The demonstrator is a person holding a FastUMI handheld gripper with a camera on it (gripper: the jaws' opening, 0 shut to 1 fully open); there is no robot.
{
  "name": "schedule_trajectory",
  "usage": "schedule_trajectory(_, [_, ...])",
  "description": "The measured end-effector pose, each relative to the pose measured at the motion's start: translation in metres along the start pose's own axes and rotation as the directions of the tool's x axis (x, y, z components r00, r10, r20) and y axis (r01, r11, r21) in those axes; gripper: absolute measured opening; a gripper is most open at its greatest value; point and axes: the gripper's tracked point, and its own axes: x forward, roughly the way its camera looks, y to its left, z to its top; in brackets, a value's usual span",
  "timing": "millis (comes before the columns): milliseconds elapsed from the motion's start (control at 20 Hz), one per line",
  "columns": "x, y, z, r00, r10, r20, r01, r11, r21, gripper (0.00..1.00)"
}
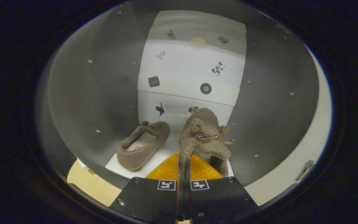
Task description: Open the shoe cabinet door, grab the shoes and put them into the shoe cabinet, then close the shoe cabinet door.
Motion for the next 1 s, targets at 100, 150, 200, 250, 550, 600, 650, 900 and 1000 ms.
schedule_trajectory(100, [0.028,-0.004,-0.005,0.999,0.005,-0.039,-0.005,1.000,0.008,0.04])
schedule_trajectory(150, [0.040,-0.007,-0.006,0.999,0.006,-0.054,-0.005,1.000,0.019,0.04])
schedule_trajectory(200, [0.049,-0.010,-0.004,0.998,0.005,-0.063,-0.003,0.999,0.037,0.04])
schedule_trajectory(250, [0.059,-0.015,-0.003,0.997,-0.004,-0.076,0.007,0.999,0.043,0.04])
schedule_trajectory(550, [0.081,0.008,-0.013,0.984,0.109,-0.142,-0.097,0.991,0.090,0.04])
schedule_trajectory(600, [0.083,0.009,-0.015,0.984,0.105,-0.143,-0.093,0.992,0.084,0.04])
schedule_trajectory(650, [0.085,0.007,-0.015,0.985,0.092,-0.144,-0.081,0.994,0.079,0.04])
schedule_trajectory(900, [0.086,0.008,-0.015,0.984,0.071,-0.162,-0.061,0.996,0.068,0.05])
schedule_trajectory(1000, [0.079,0.007,-0.012,0.987,0.054,-0.153,-0.047,0.998,0.051,0.08])
